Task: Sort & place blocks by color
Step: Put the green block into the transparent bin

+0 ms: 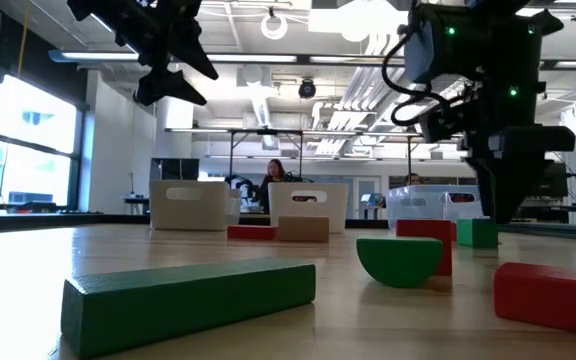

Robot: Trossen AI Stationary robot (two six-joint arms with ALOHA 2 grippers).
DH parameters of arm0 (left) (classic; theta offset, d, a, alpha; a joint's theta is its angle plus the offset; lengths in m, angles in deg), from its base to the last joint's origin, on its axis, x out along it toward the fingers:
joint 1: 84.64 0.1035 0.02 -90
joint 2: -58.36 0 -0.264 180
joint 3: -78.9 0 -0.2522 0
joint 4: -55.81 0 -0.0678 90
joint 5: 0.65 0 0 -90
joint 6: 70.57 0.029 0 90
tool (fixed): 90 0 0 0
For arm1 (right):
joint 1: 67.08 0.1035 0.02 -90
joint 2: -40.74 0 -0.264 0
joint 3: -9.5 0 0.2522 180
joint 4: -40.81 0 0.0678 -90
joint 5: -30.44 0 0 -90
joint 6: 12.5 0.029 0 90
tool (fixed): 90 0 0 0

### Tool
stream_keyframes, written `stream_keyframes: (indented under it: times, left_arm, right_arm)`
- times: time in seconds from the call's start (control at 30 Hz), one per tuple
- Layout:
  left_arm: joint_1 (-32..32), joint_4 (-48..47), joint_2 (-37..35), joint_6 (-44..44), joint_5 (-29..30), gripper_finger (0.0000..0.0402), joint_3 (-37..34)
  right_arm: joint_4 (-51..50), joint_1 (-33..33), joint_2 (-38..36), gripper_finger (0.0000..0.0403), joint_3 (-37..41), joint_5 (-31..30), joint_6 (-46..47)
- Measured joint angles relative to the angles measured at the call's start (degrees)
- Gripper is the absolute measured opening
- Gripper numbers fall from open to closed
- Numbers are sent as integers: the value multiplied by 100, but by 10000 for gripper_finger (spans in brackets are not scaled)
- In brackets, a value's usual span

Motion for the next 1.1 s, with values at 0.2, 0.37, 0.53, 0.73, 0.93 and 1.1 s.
stream_keyframes:
  times: [0.2, 0.37, 0.53, 0.73, 0.93, 1.1]
  left_arm:
    - [0, 2, 0, 5, 0, 239, 0]
    - [0, 2, 0, 18, 1, 239, 0]
    - [0, 2, 0, 21, 2, 239, 0]
    - [0, 2, 0, 171, 11, 239, 0]
    - [0, 2, 0, 171, 9, 239, 0]
    - [0, 3, 0, 168, 9, 239, 0]
  right_arm:
    - [183, -13, 0, 209, -47, -86, -868]
    - [287, -15, 0, 209, -47, -54, -1355]
    - [546, -15, -2, 209, -47, -3, -1535]
    - [740, -141, 0, 209, 47, 350, -1427]
    - [798, -265, 7, 209, 216, -49, -1296]
    - [772, -453, 7, 209, 213, 159, -1295]
